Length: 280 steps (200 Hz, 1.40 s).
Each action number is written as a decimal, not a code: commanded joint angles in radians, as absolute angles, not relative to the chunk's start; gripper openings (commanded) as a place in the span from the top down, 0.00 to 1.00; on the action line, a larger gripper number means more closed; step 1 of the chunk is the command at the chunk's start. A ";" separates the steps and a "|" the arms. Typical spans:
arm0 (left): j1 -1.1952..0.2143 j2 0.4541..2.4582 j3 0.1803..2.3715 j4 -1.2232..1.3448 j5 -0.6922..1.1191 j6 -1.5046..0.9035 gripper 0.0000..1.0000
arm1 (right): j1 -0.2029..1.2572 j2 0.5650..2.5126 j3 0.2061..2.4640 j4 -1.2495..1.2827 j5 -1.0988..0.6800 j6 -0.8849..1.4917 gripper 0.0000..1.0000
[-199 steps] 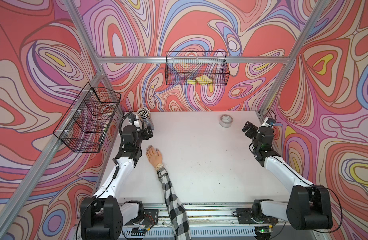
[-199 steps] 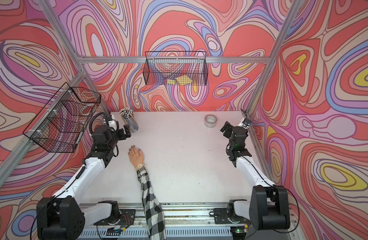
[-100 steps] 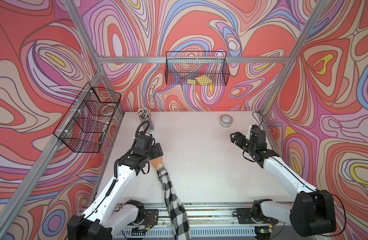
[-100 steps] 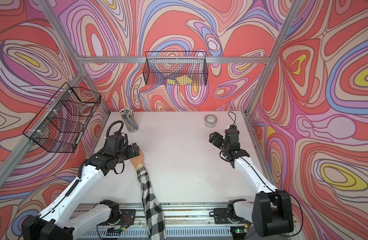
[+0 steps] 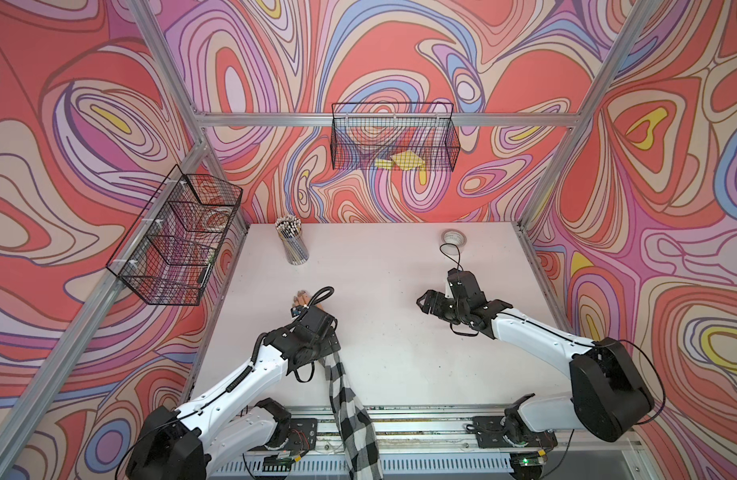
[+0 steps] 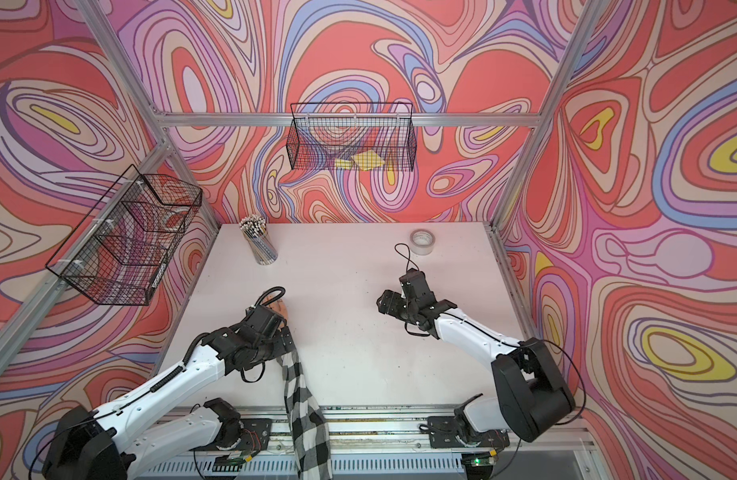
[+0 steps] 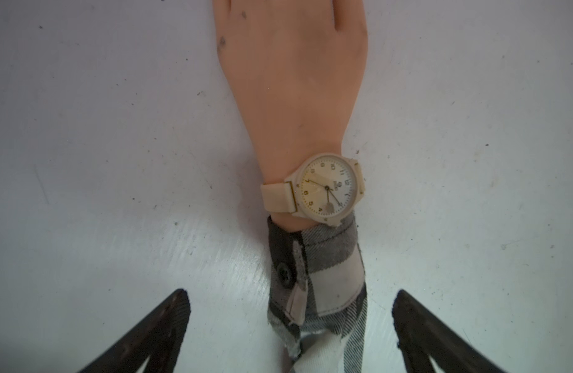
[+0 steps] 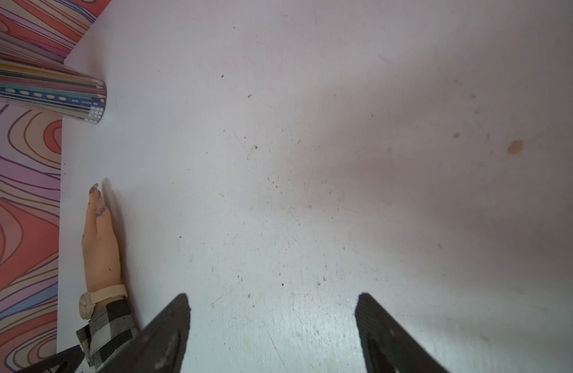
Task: Take off the watch
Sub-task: Adjust the hand at the center of the board.
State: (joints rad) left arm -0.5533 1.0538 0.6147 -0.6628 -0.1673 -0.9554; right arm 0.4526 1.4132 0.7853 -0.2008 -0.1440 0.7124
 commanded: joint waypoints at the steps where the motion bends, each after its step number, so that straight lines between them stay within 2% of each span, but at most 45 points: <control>1: -0.560 1.103 0.615 -0.565 -0.156 -0.998 0.01 | 0.459 1.435 0.831 -0.190 -0.159 0.710 0.18; 36: -0.563 1.202 0.623 -0.524 -0.136 -0.999 0.01 | 0.459 1.496 0.884 -0.210 -0.158 0.688 0.19; 65: -0.566 1.261 0.637 -0.557 -0.161 -1.030 0.05 | 0.459 1.524 0.905 -0.215 -0.151 0.677 0.19; 85: -0.568 1.291 0.643 -0.576 -0.181 -1.049 0.11 | 0.459 1.536 0.914 -0.212 -0.141 0.672 0.18; 135: -0.575 1.376 0.650 -0.533 -0.152 -1.053 0.34 | 0.460 1.548 0.942 -0.251 -0.073 0.668 0.17; 180: -0.610 1.430 0.687 -0.530 -0.147 -1.039 0.64 | 0.459 1.546 0.956 -0.286 -0.042 0.635 0.16; 195: -0.636 1.428 0.711 -0.539 -0.146 -1.027 0.71 | 0.459 1.546 0.948 -0.270 -0.061 0.637 0.16; 235: -0.724 1.424 0.764 -0.525 -0.139 -1.002 0.74 | 0.459 1.541 0.925 -0.221 -0.085 0.640 0.16; 280: -0.808 1.423 0.761 -0.383 -0.092 -0.986 0.75 | 0.458 1.532 0.911 -0.196 -0.066 0.627 0.16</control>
